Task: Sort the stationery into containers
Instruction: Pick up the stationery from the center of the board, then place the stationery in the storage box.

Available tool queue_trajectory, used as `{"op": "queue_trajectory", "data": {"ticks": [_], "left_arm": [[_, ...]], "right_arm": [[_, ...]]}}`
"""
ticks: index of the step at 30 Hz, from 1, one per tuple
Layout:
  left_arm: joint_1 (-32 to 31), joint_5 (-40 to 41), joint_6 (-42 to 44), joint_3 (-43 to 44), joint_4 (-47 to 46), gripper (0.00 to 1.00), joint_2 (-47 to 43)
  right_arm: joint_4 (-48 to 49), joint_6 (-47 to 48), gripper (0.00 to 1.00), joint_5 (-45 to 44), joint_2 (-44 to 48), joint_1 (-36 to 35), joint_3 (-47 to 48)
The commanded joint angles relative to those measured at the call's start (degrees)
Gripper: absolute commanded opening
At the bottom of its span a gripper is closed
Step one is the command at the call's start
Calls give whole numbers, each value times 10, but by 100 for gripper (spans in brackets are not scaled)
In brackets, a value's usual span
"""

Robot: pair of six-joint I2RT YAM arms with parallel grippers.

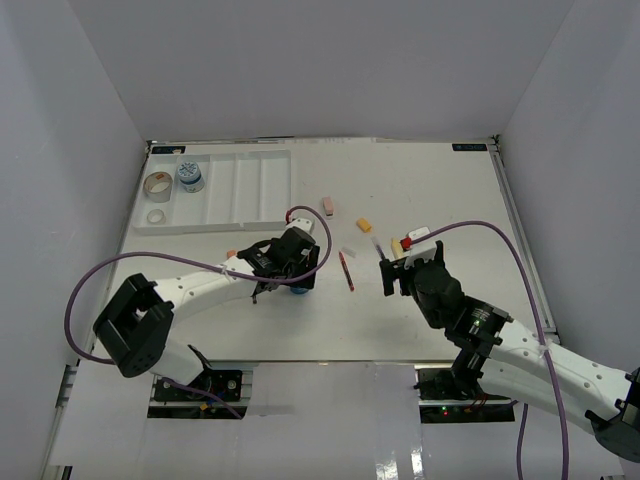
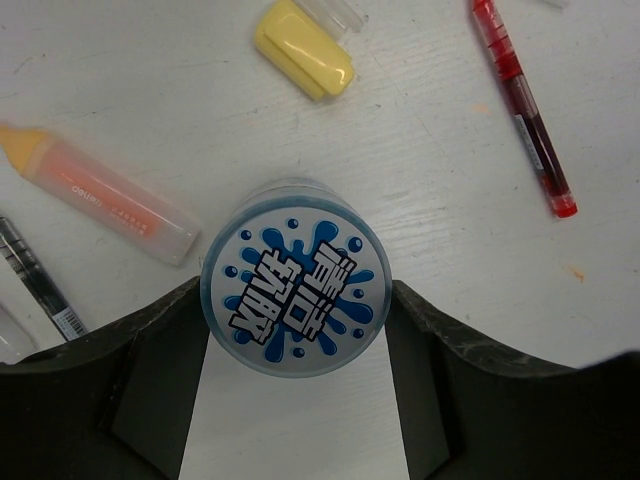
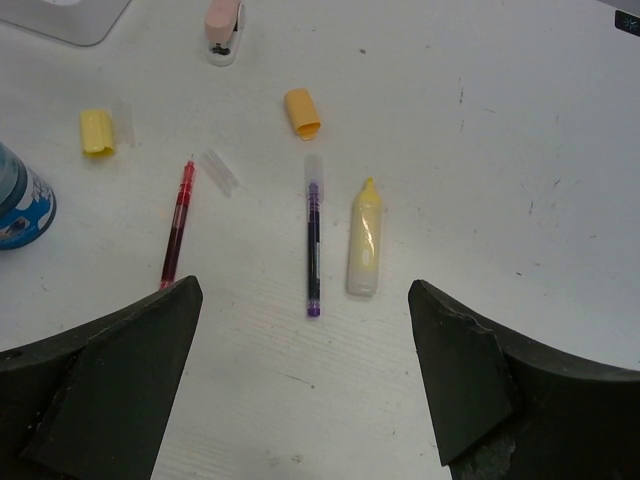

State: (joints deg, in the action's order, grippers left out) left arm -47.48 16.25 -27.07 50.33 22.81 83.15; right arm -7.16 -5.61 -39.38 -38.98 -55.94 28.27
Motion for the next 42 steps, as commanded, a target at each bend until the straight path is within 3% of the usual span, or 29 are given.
{"op": "queue_trajectory", "data": {"ticks": [1, 10, 13, 18, 28, 34, 42], "left_arm": [[-1, 35, -11, 16, 1, 42, -38], [10, 98, -18, 28, 29, 35, -86], [59, 99, -27, 32, 49, 34, -86], [201, 77, -4, 64, 50, 34, -96], [447, 19, 49, 206, 13, 34, 3], [523, -12, 47, 253, -8, 34, 97], [550, -31, 36, 273, -51, 37, 181]], "right_arm": [[18, 0, 90, -4, 7, 1, 2], [18, 2, 90, 4, 10, 0, 2], [18, 2, 90, 8, 17, 0, 1], [18, 1, 90, 18, 31, 0, -1], [18, -2, 90, 32, 53, 0, -6], [19, -2, 90, 33, 59, 0, -8], [19, 2, 90, 33, 42, 1, -8]]}}
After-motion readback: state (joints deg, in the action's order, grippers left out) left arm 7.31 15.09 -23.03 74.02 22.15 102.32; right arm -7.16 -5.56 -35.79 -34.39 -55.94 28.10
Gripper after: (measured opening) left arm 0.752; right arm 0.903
